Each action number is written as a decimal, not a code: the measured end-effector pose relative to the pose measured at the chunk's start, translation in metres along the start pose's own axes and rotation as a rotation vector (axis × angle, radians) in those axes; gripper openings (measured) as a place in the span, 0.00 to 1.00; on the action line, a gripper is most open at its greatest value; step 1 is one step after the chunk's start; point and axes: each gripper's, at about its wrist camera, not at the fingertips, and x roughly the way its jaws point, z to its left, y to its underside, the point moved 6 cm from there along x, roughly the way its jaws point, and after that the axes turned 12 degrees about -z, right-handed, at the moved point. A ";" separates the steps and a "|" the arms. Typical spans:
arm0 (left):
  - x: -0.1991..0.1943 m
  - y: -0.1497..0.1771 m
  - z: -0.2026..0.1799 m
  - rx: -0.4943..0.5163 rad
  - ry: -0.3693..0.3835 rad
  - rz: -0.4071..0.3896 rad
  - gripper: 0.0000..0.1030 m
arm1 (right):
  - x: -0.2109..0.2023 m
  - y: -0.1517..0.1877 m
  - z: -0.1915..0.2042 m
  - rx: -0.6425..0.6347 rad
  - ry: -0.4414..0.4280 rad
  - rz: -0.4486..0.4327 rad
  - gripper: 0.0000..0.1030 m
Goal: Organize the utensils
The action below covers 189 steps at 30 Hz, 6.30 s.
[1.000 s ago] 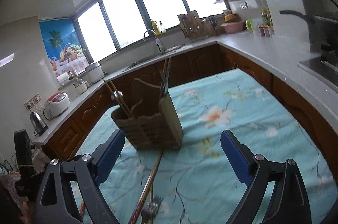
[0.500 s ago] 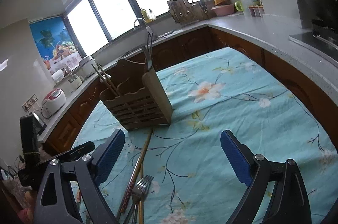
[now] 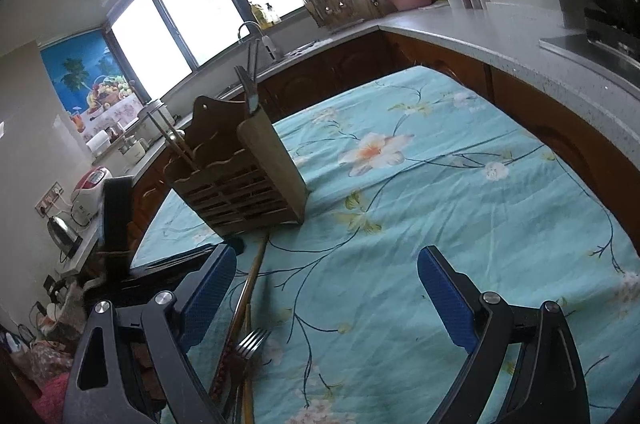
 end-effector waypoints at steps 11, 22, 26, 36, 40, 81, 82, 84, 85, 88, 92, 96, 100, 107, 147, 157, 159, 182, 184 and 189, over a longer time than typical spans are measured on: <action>-0.027 0.030 0.031 0.051 -0.019 0.044 0.09 | 0.012 0.007 0.009 0.010 -0.028 0.033 0.91; -0.078 0.061 0.083 -0.107 0.029 0.052 0.10 | 0.041 0.050 0.065 -0.141 -0.113 0.201 0.54; -0.080 0.060 0.088 -0.121 0.042 0.052 0.18 | 0.056 0.067 0.079 -0.186 -0.119 0.272 0.38; -0.057 0.045 0.091 -0.103 0.028 0.044 0.23 | 0.090 0.095 0.096 -0.309 -0.095 0.425 0.20; -0.047 0.042 0.082 -0.042 0.014 0.050 0.08 | 0.092 0.099 0.106 -0.397 -0.074 0.424 0.18; -0.230 0.007 0.096 -0.207 0.092 -0.328 0.03 | 0.003 -0.050 0.116 -0.169 -0.182 0.013 0.04; -0.232 0.006 0.096 -0.205 0.092 -0.334 0.03 | 0.001 -0.054 0.117 -0.171 -0.185 0.002 0.04; -0.237 0.004 0.096 -0.203 0.092 -0.346 0.03 | -0.004 -0.058 0.119 -0.173 -0.189 -0.014 0.04; -0.241 0.003 0.096 -0.202 0.092 -0.356 0.03 | -0.007 -0.061 0.120 -0.176 -0.190 -0.025 0.04; -0.249 0.000 0.097 -0.204 0.091 -0.377 0.03 | -0.014 -0.068 0.122 -0.180 -0.194 -0.048 0.04; -0.259 -0.003 0.101 -0.216 0.091 -0.408 0.03 | -0.022 -0.078 0.123 -0.182 -0.197 -0.079 0.04; -0.267 -0.006 0.103 -0.227 0.094 -0.439 0.03 | -0.028 -0.088 0.124 -0.188 -0.195 -0.115 0.04; -0.273 -0.013 0.104 -0.238 0.100 -0.471 0.03 | -0.031 -0.097 0.126 -0.196 -0.189 -0.153 0.04; -0.282 -0.025 0.108 -0.244 0.113 -0.529 0.03 | -0.033 -0.113 0.129 -0.192 -0.190 -0.209 0.04; -0.117 -0.113 0.131 -0.311 0.082 -0.656 0.03 | 0.064 -0.171 0.121 -0.180 -0.116 -0.380 0.04; -0.099 -0.110 0.126 -0.290 0.072 -0.595 0.03 | 0.083 -0.146 0.100 -0.127 -0.099 -0.311 0.04; -0.094 -0.110 0.125 -0.285 0.072 -0.575 0.03 | 0.086 -0.143 0.099 -0.128 -0.096 -0.300 0.04; -0.095 -0.118 0.121 -0.269 0.063 -0.528 0.05 | 0.096 -0.134 0.094 -0.117 -0.093 -0.239 0.09; -0.095 -0.119 0.121 -0.275 0.063 -0.526 0.10 | 0.095 -0.134 0.093 -0.117 -0.092 -0.235 0.10; -0.096 -0.119 0.117 -0.267 0.052 -0.533 0.20 | 0.094 -0.134 0.091 -0.109 -0.091 -0.237 0.31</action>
